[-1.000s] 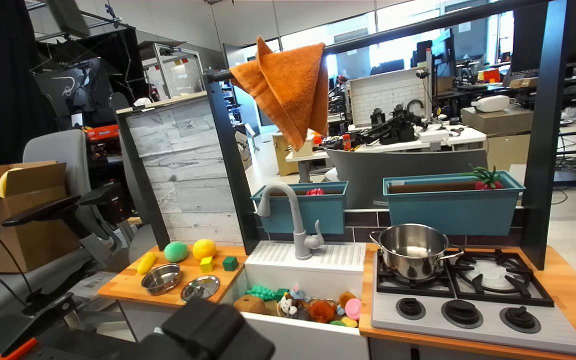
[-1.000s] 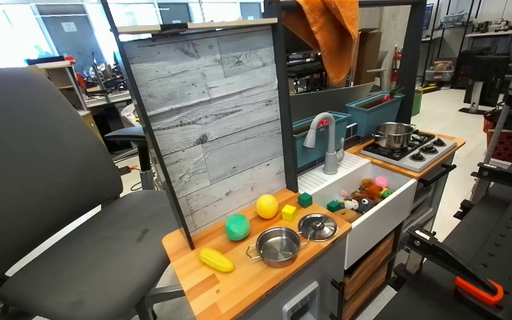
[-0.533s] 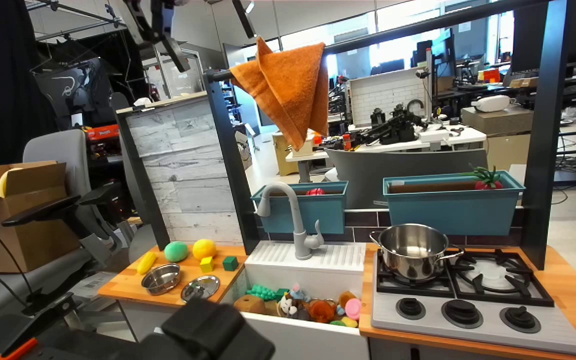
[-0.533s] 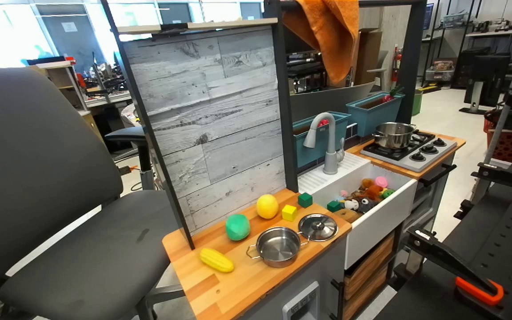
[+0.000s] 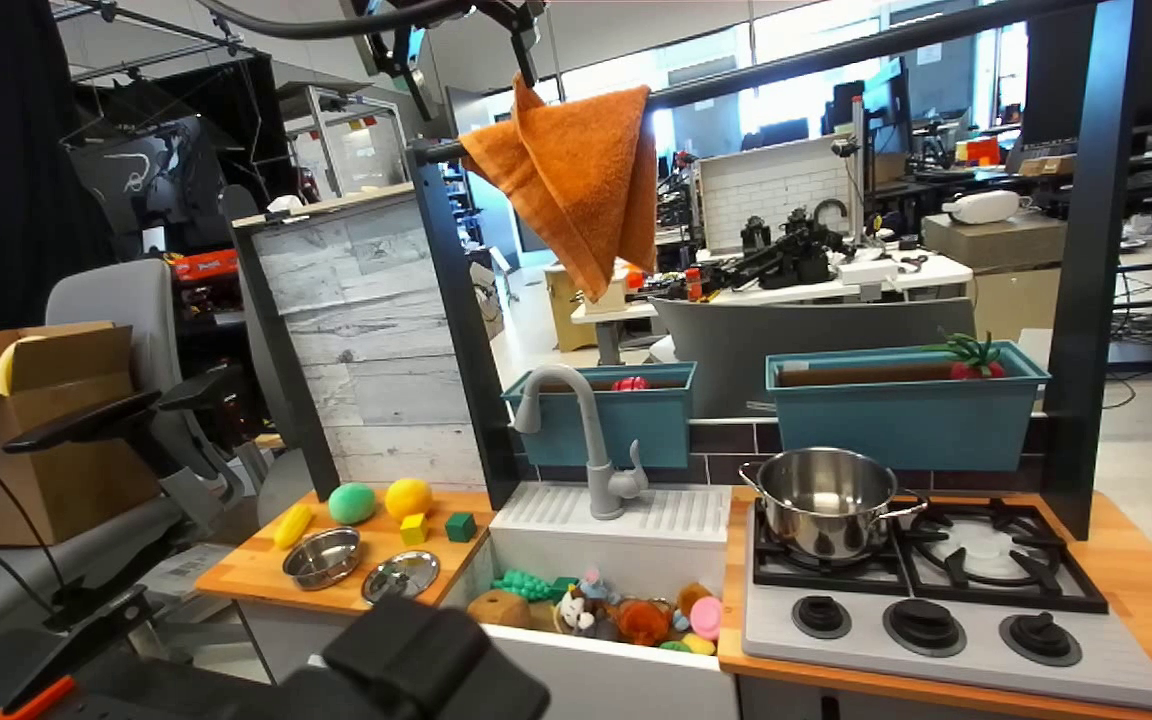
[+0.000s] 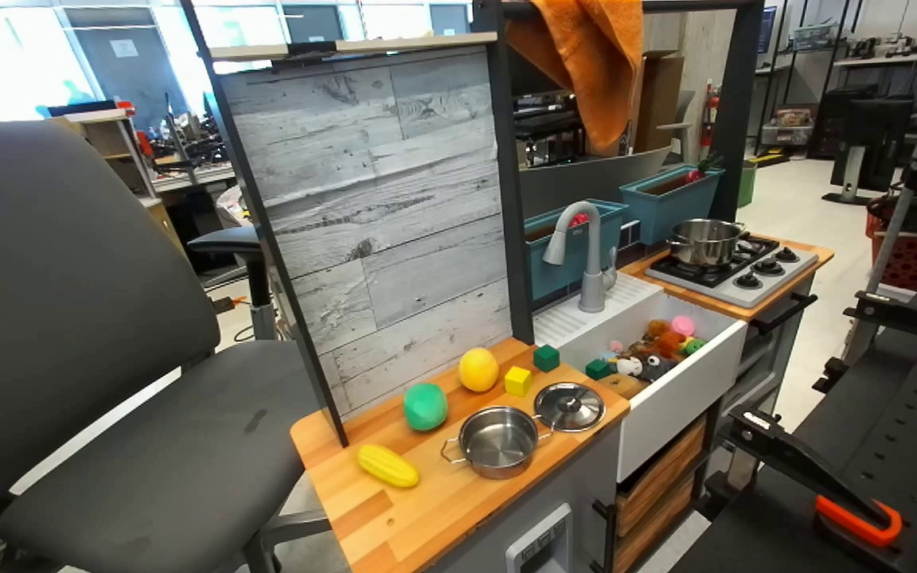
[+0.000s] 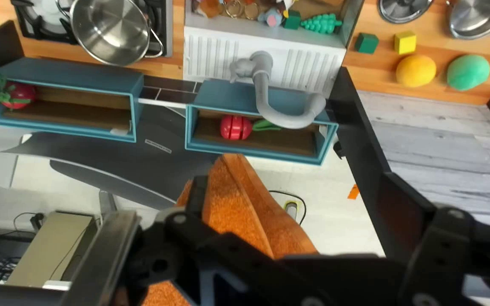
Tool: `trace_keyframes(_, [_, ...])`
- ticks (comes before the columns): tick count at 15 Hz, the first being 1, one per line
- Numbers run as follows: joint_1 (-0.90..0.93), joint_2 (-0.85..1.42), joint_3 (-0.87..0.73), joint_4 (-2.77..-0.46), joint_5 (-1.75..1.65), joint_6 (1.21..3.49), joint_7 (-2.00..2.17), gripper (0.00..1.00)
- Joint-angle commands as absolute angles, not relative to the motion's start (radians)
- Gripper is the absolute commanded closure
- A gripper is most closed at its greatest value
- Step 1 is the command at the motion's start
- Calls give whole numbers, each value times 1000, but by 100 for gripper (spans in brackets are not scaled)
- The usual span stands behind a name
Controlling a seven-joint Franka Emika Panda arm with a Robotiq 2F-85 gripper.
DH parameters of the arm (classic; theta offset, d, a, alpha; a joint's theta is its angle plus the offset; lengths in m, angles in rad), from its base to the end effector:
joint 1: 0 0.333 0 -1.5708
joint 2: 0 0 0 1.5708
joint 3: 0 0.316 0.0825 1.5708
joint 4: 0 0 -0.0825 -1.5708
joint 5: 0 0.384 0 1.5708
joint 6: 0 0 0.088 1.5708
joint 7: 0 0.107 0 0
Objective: Remove the brown towel from the black railing and put it on the stove
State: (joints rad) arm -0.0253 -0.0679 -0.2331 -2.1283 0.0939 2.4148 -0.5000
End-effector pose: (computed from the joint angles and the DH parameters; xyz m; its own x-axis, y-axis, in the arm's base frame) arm 0.5396 -0.1441 0.4753 0.9202 0.1818 0.3466 0.1651 -0.9832 0.0774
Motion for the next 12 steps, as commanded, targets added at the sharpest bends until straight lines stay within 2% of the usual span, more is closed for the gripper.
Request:
trace_keyframes(1, [-57,83,-197,-1900,192,2313,-510,0])
trace_keyframes(12, [-178,465,-93,-1298,220,2077,-356,0])
